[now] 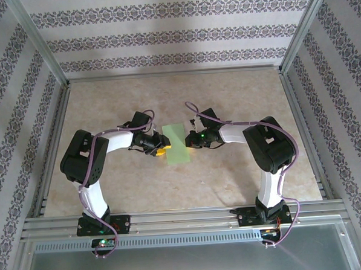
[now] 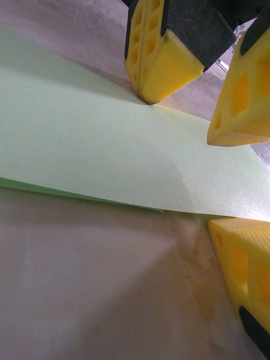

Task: Fold a paper plane with a square sheet of paper (fold left side to right side)
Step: Third fold the triangle at the center of the table.

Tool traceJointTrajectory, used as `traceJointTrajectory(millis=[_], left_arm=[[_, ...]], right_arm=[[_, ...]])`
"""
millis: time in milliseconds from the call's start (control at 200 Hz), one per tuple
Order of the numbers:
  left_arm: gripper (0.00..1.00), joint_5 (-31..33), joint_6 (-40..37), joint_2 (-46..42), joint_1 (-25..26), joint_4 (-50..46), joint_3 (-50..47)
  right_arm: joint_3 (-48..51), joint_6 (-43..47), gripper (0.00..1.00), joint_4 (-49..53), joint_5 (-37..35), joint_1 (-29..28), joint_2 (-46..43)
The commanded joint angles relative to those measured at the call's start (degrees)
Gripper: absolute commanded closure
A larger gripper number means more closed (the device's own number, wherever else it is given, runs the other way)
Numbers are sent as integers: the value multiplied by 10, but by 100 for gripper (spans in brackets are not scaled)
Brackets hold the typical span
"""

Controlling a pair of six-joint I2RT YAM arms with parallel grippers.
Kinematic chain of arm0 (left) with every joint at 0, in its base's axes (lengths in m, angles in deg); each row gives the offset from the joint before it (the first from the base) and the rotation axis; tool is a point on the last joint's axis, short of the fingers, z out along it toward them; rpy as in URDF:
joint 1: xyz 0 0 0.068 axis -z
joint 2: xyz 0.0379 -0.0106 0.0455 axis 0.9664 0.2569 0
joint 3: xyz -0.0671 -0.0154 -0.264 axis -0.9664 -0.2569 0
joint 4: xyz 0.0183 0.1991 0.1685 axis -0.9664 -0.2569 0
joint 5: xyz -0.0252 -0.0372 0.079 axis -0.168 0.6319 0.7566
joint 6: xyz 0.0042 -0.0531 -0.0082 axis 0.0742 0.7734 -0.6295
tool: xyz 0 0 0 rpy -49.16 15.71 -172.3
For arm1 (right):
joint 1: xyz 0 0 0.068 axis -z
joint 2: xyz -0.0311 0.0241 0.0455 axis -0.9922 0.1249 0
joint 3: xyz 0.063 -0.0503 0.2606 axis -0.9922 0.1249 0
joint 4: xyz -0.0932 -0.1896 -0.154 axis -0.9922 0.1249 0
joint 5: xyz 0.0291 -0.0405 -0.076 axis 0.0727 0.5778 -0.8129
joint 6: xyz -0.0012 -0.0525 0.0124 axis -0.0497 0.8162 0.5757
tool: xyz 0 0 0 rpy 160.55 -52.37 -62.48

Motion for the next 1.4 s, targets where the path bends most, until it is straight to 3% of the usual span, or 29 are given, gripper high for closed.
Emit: traceJointTrajectory(millis=[0, 315, 775, 1104, 1289, 1394], left_arm=[[62, 34, -28, 20, 17, -29, 13], [65, 40, -45, 24, 29, -43, 27], [69, 23, 1, -4, 32, 53, -2], [93, 31, -7, -14, 31, 24, -1], [99, 22, 2, -22, 32, 18, 3], [99, 8, 12, -22, 31, 22, 6]], right_arm=[[0, 14, 100, 37, -26, -6, 20], [3, 13, 100, 36, -27, -7, 17], [11, 11, 100, 29, -26, -9, 11], [6, 12, 100, 20, -24, -7, -17], [28, 50, 84, 5, -58, -10, -97], [63, 113, 72, 5, -116, -38, -180]])
